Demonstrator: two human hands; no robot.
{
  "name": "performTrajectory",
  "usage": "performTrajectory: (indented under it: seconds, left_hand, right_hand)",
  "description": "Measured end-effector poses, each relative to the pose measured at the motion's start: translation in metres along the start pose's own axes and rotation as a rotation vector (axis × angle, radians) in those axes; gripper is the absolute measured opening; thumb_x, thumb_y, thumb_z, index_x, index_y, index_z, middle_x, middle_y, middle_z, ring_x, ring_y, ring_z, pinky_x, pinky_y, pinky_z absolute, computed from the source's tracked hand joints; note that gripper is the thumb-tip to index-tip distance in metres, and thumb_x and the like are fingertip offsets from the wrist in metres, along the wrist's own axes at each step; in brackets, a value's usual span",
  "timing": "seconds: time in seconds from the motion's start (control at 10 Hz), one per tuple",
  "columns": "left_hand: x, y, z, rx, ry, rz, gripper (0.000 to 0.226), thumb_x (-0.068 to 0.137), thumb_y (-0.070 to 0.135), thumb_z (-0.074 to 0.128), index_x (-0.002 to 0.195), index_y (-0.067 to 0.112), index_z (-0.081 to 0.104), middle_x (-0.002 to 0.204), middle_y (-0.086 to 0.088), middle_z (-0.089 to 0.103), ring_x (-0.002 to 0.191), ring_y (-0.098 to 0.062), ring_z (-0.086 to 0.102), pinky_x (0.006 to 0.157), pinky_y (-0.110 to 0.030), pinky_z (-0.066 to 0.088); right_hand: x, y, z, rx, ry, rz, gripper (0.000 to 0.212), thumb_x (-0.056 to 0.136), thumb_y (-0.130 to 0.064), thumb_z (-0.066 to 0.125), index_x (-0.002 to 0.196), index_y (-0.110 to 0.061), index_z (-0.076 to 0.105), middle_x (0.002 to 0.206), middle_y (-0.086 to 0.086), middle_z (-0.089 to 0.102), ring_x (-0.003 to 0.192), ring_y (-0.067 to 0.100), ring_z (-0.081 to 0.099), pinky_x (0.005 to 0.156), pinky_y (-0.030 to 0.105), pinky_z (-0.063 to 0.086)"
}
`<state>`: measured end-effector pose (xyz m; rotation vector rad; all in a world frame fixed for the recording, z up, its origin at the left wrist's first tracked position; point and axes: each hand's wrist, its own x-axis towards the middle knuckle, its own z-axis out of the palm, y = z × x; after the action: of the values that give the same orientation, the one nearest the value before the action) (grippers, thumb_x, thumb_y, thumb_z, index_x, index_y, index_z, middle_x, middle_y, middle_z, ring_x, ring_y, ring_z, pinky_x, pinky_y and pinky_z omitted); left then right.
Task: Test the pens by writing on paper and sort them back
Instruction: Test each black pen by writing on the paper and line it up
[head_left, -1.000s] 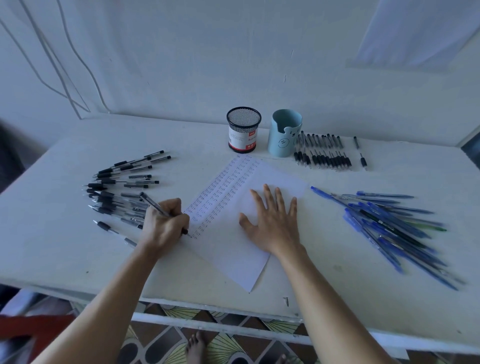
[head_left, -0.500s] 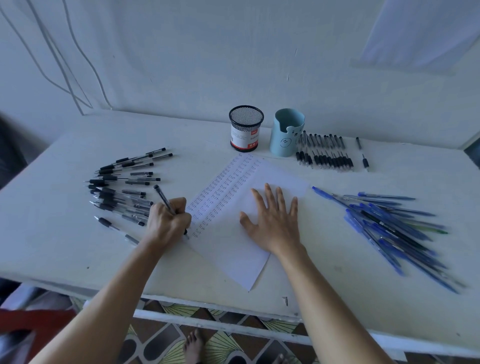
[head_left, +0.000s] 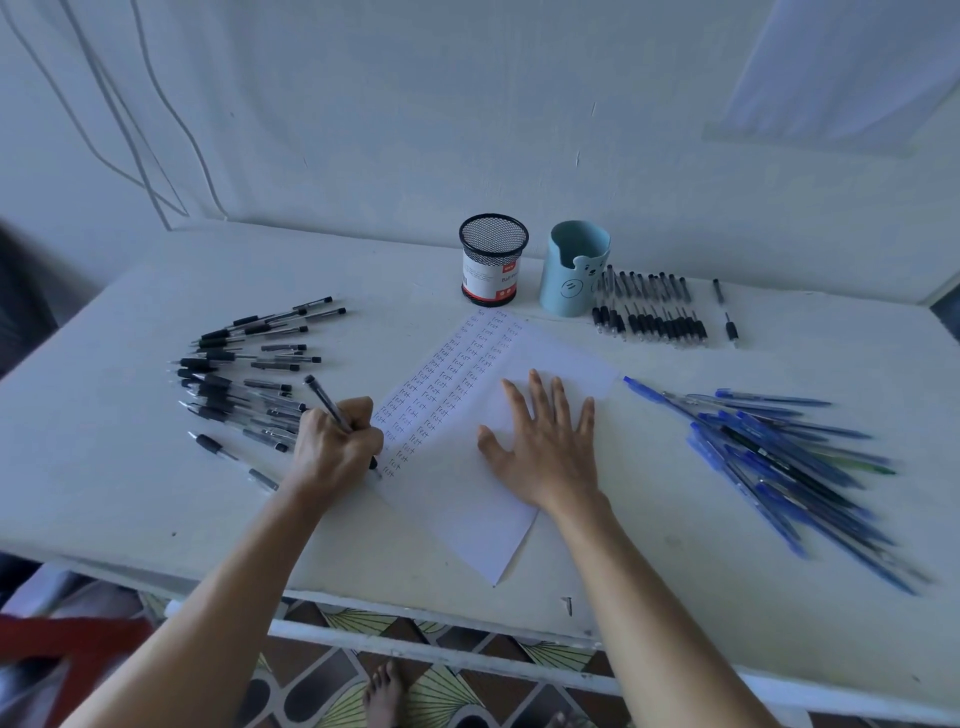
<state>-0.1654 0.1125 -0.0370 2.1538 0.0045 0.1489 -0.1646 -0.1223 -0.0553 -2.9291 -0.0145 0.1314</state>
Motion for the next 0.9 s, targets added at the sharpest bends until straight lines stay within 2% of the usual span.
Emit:
performTrajectory:
  seconds: [0.2,0.3,0.4,0.5,0.6,0.7,0.8,0.9]
  left_hand:
    - [-0.0010,-0.0026,-0.0001,0.007,-0.004,0.006,0.025,0.052,0.011,0.052,0.055,0.015,0.027,0.050,0.010,0.023,0.047,-0.010,0.027,0.045,-0.025,0.021]
    - [-0.0012,-0.0043,0.0008,0.030,0.002,0.008,0.026,0.053,0.012,0.052,0.058,0.012,0.027,0.051,0.007,0.023,0.050,-0.016,0.031,0.048,-0.027,0.022]
    - [-0.0014,-0.0026,0.0010,0.021,-0.017,0.008,0.025,0.052,0.011,0.052,0.056,0.009,0.027,0.050,0.003,0.026,0.046,-0.016,0.037,0.042,-0.025,0.023]
    - [-0.0015,-0.0037,0.0003,-0.003,-0.014,0.006,0.024,0.053,0.011,0.053,0.059,0.009,0.030,0.052,0.004,0.026,0.048,-0.017,0.039,0.044,-0.028,0.026]
    - [-0.0023,-0.0030,0.0009,-0.011,-0.025,0.016,0.025,0.054,0.011,0.052,0.057,0.014,0.028,0.051,0.008,0.023,0.047,-0.012,0.033,0.047,-0.027,0.025]
    - [-0.0028,0.0004,0.0011,-0.003,-0.049,0.004,0.022,0.053,0.012,0.051,0.055,0.014,0.029,0.049,0.010,0.022,0.043,-0.007,0.029,0.047,-0.026,0.025]
    - [-0.0020,-0.0005,0.0024,-0.021,-0.038,-0.002,0.024,0.053,0.011,0.052,0.053,0.017,0.029,0.050,0.010,0.022,0.041,-0.007,0.030,0.049,-0.026,0.027]
    - [-0.0025,-0.0020,0.0029,-0.011,-0.033,0.029,0.024,0.054,0.011,0.052,0.054,0.018,0.029,0.050,0.009,0.022,0.044,-0.009,0.026,0.046,-0.026,0.023]
  right_hand:
    - [-0.0006,-0.0004,-0.0007,0.004,0.002,-0.003,0.073,0.095,-0.065,0.024,0.158,-0.032,0.007,0.167,0.000,-0.007,0.153,0.024,-0.010,0.119,0.059,-0.008]
    - [-0.0006,0.0000,0.0002,0.003,0.001,-0.002,0.073,0.096,-0.065,0.025,0.158,-0.032,0.007,0.167,0.000,-0.006,0.153,0.024,-0.010,0.119,0.059,-0.007]
    - [-0.0001,0.0000,0.0003,-0.002,0.000,0.001,0.075,0.093,-0.067,0.020,0.158,-0.032,0.006,0.167,0.000,-0.007,0.153,0.024,-0.010,0.119,0.059,-0.008]
    - [-0.0003,-0.0006,0.0008,-0.001,0.002,0.005,0.080,0.088,-0.068,0.015,0.158,-0.032,0.006,0.167,0.000,-0.007,0.153,0.024,-0.010,0.119,0.059,-0.007]
    - [-0.0004,0.0001,0.0006,-0.003,0.004,0.000,0.074,0.095,-0.065,0.025,0.158,-0.032,0.006,0.167,0.000,-0.007,0.153,0.024,-0.010,0.119,0.059,-0.007]
    - [-0.0005,-0.0002,0.0005,-0.004,0.002,-0.001,0.074,0.095,-0.065,0.025,0.158,-0.032,0.005,0.167,0.000,-0.007,0.153,0.024,-0.010,0.119,0.059,-0.007]
    - [0.0000,0.0000,0.0003,-0.005,0.003,0.000,0.076,0.092,-0.066,0.020,0.158,-0.032,0.006,0.167,0.000,-0.007,0.153,0.024,-0.010,0.119,0.059,-0.007]
    - [-0.0001,-0.0005,0.0001,0.003,0.001,0.002,0.073,0.096,-0.064,0.026,0.158,-0.032,0.006,0.167,-0.001,-0.007,0.153,0.024,-0.010,0.119,0.059,-0.008]
